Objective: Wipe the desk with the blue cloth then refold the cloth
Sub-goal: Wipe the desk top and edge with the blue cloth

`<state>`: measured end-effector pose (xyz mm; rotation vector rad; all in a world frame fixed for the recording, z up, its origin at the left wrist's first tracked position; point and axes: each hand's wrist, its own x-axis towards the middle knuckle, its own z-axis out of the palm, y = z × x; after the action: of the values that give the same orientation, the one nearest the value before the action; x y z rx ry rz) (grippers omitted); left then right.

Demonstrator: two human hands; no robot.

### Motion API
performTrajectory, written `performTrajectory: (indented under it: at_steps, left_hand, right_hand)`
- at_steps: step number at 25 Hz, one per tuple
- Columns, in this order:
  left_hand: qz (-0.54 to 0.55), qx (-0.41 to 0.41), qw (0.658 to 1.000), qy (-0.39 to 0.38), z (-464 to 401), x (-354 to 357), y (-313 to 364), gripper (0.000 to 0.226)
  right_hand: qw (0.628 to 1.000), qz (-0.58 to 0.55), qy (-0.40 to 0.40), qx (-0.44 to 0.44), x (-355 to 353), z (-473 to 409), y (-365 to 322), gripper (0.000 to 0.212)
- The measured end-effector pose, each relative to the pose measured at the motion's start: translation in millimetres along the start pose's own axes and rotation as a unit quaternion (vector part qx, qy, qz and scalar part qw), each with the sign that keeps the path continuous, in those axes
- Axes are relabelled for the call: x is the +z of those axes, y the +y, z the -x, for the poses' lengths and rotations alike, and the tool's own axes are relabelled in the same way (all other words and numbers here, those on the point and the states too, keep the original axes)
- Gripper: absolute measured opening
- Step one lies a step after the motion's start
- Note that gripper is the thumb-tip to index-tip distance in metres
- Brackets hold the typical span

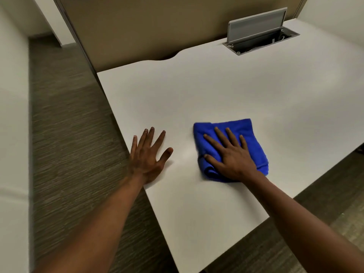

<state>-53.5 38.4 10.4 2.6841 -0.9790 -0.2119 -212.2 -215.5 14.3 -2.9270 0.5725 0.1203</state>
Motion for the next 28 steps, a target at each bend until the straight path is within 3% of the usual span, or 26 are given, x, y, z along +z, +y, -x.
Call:
performTrajectory:
  at_steps: [2, 4, 7, 11, 20, 28]
  left_hand:
    - [0.005, 0.002, 1.0, 0.005, -0.8, 2.3, -1.4, 0.085]
    - [0.013, 0.003, 1.0, 0.019, -0.9, 5.0, -1.9, 0.086]
    - [0.014, 0.003, 1.0, 0.021, -2.9, 7.8, -6.0, 0.086]
    - [0.002, 0.007, 1.0, 0.016, -3.6, 11.5, -7.8, 0.09]
    - [-0.014, 0.019, 1.0, 0.011, -5.5, 15.1, -12.2, 0.095]
    - [-0.028, 0.051, 0.998, 0.002, -4.5, 12.7, -9.7, 0.092]
  right_hand:
    - [1.0, -0.011, 0.006, 0.015, 8.1, -14.8, -29.4, 0.075]
    - [0.999, -0.008, 0.008, -0.05, 21.1, -10.6, -44.2, 0.075]
    - [0.994, 0.002, 0.011, -0.105, 17.6, -6.2, -8.9, 0.074]
    - [0.998, -0.027, 0.02, 0.061, -1.0, -14.3, 38.6, 0.079]
    - [0.991, -0.071, 0.016, 0.112, 13.4, 135.7, 56.8, 0.074]
    - [0.978, -0.025, 0.014, 0.207, 6.8, 75.9, 22.9, 0.063]
